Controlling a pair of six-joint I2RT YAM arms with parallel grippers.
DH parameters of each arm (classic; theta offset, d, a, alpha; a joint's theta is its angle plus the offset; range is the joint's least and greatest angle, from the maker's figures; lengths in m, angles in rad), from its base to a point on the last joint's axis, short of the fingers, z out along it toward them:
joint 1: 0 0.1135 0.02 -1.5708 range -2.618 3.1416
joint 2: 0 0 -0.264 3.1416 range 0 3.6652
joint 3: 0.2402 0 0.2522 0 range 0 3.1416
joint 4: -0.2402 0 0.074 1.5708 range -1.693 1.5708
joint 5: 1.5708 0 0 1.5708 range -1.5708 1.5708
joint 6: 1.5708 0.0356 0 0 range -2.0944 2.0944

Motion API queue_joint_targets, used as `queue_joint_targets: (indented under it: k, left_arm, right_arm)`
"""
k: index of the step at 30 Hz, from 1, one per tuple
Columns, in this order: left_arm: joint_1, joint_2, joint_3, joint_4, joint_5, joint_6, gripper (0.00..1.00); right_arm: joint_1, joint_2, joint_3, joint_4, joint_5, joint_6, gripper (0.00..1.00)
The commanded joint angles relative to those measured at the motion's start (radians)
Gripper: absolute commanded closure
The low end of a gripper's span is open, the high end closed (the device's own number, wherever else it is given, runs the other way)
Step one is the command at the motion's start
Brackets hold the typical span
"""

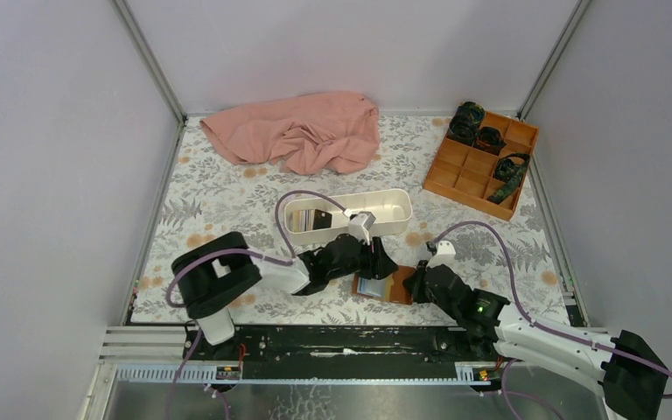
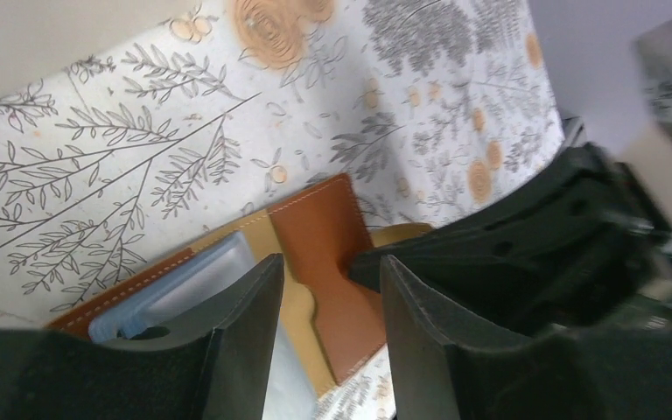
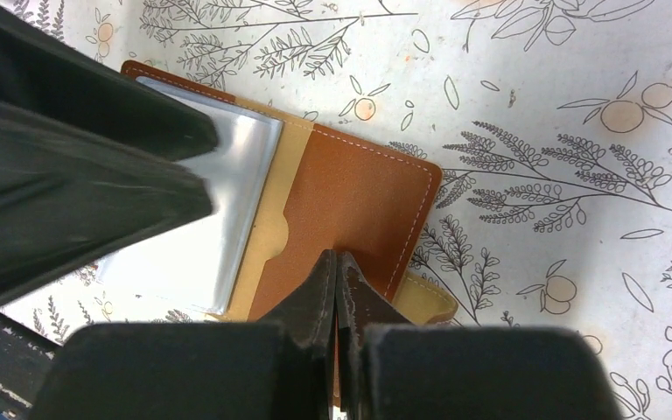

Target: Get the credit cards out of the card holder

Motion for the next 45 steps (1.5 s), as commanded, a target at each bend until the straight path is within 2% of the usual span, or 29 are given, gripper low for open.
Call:
queue_joint_targets:
  k: [1, 6, 11, 17, 18, 20, 21, 45]
  left_arm:
    - [-0.001, -0.127, -0.029, -0.038, -0.007, 0.046, 0.47]
    - [-0.002, -0.214, -0.043, -0.163, -0.072, 0.063, 0.47]
    - [-0.002, -0.232, -0.084, -0.213, -0.108, 0.047, 0.47]
    - [-0.002, -0.218, -0.138, -0.189, -0.127, 0.011, 0.46]
    - [-0.002, -0.223, -0.148, -0.181, -0.129, 0.008, 0.44]
    - [-0.003, -0.231, -0.156, -0.172, -0.127, 0.009, 0.32]
    - [-0.003, -0.23, -0.155, -0.177, -0.129, 0.009, 0.31]
    - [-0.003, -0.246, -0.14, -0.14, -0.044, 0.001, 0.31]
  right_arm:
    - [-0.004, -0.003, -0.005, 0.052, 0.011, 0.026, 1.0]
    - [-0.004, 0.013, 0.0, 0.053, 0.005, 0.022, 1.0]
    - [-0.005, 0.014, -0.002, 0.059, 0.004, 0.018, 1.0]
    - [-0.004, 0.031, 0.005, 0.056, 0.0, 0.016, 1.0]
    - [-0.005, 0.031, 0.004, 0.056, -0.002, 0.016, 1.0]
    - [-0.004, 0.035, 0.004, 0.061, -0.003, 0.015, 1.0]
    - [-0.005, 0.037, 0.004, 0.064, -0.002, 0.014, 1.0]
    - [-0.006, 0.099, 0.012, 0.096, -0.005, 0.006, 1.0]
